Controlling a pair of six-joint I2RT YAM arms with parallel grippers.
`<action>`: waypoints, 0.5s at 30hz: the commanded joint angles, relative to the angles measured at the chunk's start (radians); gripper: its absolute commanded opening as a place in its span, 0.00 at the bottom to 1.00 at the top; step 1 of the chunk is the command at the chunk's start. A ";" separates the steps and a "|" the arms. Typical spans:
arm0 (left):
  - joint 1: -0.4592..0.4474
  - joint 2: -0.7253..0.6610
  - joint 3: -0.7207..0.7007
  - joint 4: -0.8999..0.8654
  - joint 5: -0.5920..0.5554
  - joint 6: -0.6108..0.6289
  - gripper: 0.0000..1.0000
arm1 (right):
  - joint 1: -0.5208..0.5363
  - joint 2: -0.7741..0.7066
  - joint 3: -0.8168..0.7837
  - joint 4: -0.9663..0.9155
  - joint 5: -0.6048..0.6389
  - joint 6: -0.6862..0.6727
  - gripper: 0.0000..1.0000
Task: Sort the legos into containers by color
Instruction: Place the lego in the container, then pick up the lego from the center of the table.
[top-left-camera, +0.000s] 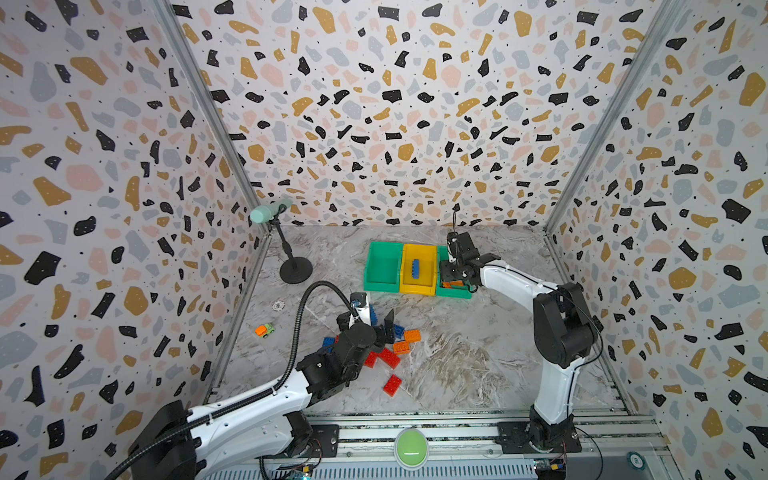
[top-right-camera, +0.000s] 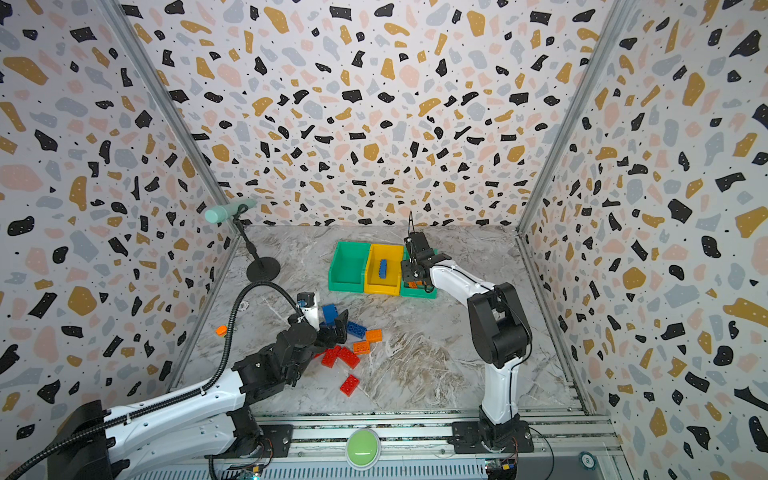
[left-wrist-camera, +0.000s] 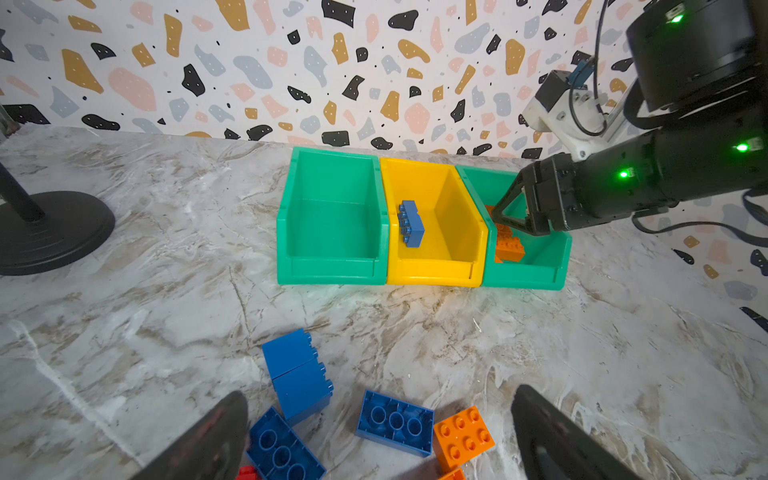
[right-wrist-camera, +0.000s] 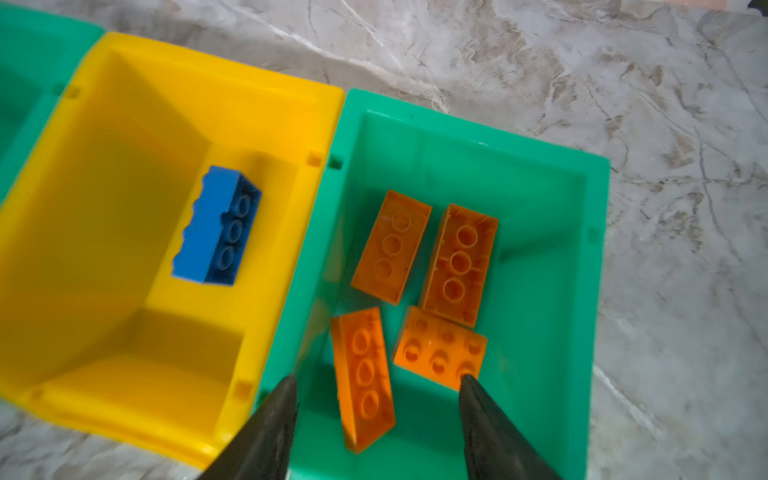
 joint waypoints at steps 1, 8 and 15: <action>0.005 -0.044 -0.008 -0.023 -0.018 -0.006 1.00 | 0.080 -0.149 -0.057 -0.046 0.027 -0.001 0.64; 0.005 -0.199 -0.108 -0.083 -0.020 -0.080 1.00 | 0.252 -0.266 -0.259 -0.021 -0.044 0.135 0.71; 0.005 -0.330 -0.196 -0.078 -0.025 -0.119 1.00 | 0.386 -0.240 -0.343 0.016 -0.012 0.273 0.73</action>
